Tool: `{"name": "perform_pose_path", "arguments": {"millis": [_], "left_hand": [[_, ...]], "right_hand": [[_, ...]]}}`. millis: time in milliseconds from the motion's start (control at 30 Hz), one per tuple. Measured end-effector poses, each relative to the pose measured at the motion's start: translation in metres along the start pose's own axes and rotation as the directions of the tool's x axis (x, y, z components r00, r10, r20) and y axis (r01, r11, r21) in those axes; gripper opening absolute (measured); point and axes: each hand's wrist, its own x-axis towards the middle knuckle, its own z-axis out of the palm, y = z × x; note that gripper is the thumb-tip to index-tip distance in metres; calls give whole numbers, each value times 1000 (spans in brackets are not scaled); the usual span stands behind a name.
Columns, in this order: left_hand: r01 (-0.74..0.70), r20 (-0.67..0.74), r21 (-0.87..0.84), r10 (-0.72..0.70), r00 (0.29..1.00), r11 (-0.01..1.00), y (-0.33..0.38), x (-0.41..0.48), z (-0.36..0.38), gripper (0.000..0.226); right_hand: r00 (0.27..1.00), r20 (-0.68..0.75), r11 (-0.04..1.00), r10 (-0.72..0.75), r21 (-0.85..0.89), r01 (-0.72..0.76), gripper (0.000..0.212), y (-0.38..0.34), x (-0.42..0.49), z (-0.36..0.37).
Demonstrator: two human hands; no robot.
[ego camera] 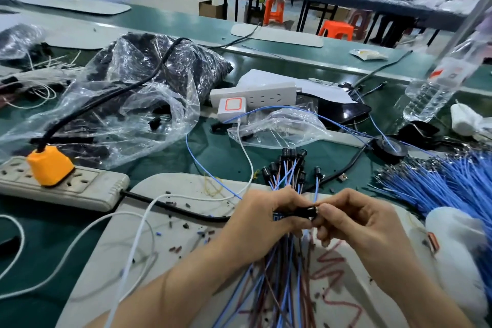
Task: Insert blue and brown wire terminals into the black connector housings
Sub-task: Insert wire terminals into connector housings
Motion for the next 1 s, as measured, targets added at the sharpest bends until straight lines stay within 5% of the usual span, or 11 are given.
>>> {"name": "perform_pose_path", "arguments": {"millis": [333,500,733,833,1000], "left_hand": [[53,19,-19,-52,998,998,-4,-2,5,19],[68,-10,-45,-69,998,997,-6,-4,2,21],[19,-38,-74,-22,999,997,9,0,-3,22],[-17,-30,-52,16,999,999,11,-2,-5,15],[-50,-48,10,50,998,999,9,-3,-2,20]], "right_hand": [[998,56,999,32,-22,-31,14,9,2,-4],[990,78,978,119,164,-130,16,16,3,-2],[926,272,759,262,534,-372,47,12,5,-4],[869,426,679,251,562,-472,49,12,3,-1],[871,427,753,245,482,-448,55,12,5,-1]]}}
